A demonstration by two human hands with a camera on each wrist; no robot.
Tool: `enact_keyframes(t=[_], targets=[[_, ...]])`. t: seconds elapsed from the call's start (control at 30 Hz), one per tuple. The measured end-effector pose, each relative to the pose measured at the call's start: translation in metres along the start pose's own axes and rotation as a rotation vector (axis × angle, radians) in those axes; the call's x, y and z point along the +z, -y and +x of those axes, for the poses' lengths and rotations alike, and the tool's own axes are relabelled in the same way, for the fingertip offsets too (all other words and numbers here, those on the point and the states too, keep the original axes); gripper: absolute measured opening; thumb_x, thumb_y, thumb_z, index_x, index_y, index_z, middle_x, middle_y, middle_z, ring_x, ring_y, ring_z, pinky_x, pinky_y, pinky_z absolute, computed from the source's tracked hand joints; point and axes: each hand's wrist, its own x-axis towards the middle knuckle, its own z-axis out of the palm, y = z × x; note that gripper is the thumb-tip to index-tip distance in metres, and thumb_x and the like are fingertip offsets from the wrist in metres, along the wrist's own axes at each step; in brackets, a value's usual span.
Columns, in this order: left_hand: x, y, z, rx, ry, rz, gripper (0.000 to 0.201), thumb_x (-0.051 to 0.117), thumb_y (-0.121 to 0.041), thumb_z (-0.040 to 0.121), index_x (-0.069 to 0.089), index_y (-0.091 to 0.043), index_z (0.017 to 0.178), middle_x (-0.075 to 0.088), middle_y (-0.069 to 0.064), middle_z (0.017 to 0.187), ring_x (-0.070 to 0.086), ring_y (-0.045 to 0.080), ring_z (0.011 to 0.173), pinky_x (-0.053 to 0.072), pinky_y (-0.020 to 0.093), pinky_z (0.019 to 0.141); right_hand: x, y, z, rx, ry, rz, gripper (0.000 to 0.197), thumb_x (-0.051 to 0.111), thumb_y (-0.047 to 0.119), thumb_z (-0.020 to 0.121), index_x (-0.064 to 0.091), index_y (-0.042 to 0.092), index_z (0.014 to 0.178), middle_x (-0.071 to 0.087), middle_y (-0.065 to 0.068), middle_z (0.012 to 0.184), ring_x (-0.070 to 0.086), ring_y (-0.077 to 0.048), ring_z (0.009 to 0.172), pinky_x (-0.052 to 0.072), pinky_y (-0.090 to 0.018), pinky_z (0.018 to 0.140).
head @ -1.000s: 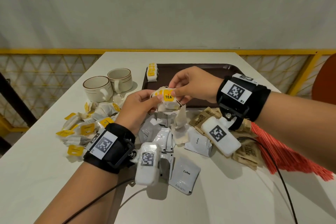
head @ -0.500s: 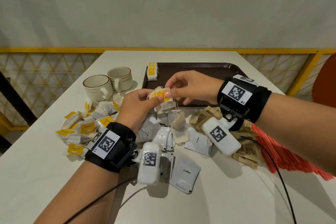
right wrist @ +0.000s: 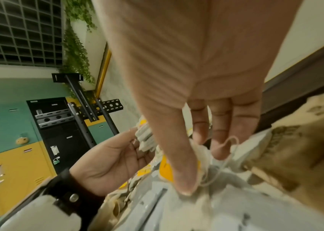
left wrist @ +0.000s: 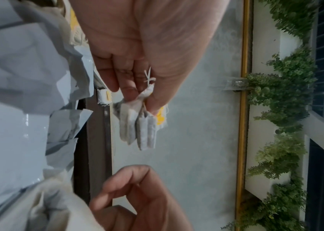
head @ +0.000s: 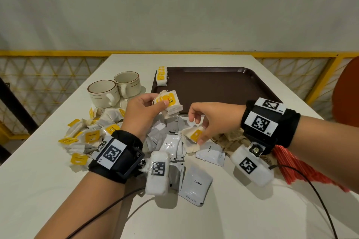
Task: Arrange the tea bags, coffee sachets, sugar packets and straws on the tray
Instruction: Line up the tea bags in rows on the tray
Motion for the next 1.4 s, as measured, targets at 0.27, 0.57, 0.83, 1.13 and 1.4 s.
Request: enact_keyframes(t=[0.27, 0.57, 0.83, 1.13, 1.4], targets=[[0.0, 0.002, 0.001, -0.015, 0.002, 0.012, 0.015, 0.071, -0.007, 0.081, 0.069, -0.012, 0.095, 0.072, 0.006, 0.089, 0.067, 0.007, 0.071, 0.051, 0.018, 0.061, -0.006, -0.008, -0.002, 0.057, -0.08, 0.33, 0.027, 0.074, -0.001, 0.077, 0.058, 0.016, 0.091, 0.065, -0.003, 0.083, 0.062, -0.013, 0.071, 0.056, -0.036, 0.077], [0.0, 0.003, 0.001, -0.026, 0.021, 0.048, 0.017, 0.072, -0.011, 0.081, 0.07, -0.009, 0.097, 0.073, 0.01, 0.093, 0.068, 0.019, 0.082, 0.051, 0.027, 0.07, -0.023, -0.001, -0.007, -0.002, -0.139, 0.622, 0.031, 0.056, -0.019, 0.081, 0.056, 0.008, 0.096, 0.055, -0.006, 0.083, 0.057, -0.012, 0.056, 0.048, -0.018, 0.051], [0.0, 0.002, 0.001, -0.029, 0.051, 0.081, 0.015, 0.073, -0.011, 0.08, 0.07, -0.01, 0.095, 0.073, 0.01, 0.09, 0.069, 0.022, 0.083, 0.054, 0.031, 0.073, -0.038, 0.021, -0.01, -0.116, -0.127, 0.344, 0.031, 0.074, 0.004, 0.078, 0.062, 0.012, 0.105, 0.059, 0.004, 0.072, 0.056, -0.011, 0.066, 0.051, -0.03, 0.072], [0.003, -0.005, -0.007, -0.053, 0.138, 0.036, 0.012, 0.068, -0.002, 0.081, 0.069, -0.006, 0.093, 0.07, -0.002, 0.066, 0.062, 0.005, 0.054, 0.049, 0.017, 0.05, -0.054, 0.046, -0.004, -0.179, 0.015, 0.279, 0.068, 0.074, -0.004, 0.076, 0.044, 0.016, 0.133, 0.066, -0.003, 0.083, 0.062, -0.017, 0.074, 0.054, -0.031, 0.074], [0.004, -0.008, -0.009, -0.031, 0.271, 0.046, 0.013, 0.067, -0.003, 0.082, 0.071, -0.004, 0.094, 0.073, 0.008, 0.084, 0.066, 0.011, 0.073, 0.054, 0.019, 0.069, -0.042, 0.035, 0.016, -0.051, -0.128, 0.082, 0.056, 0.074, 0.008, 0.08, 0.051, 0.018, 0.13, 0.072, 0.002, 0.092, 0.062, -0.002, 0.065, 0.052, -0.017, 0.063]])
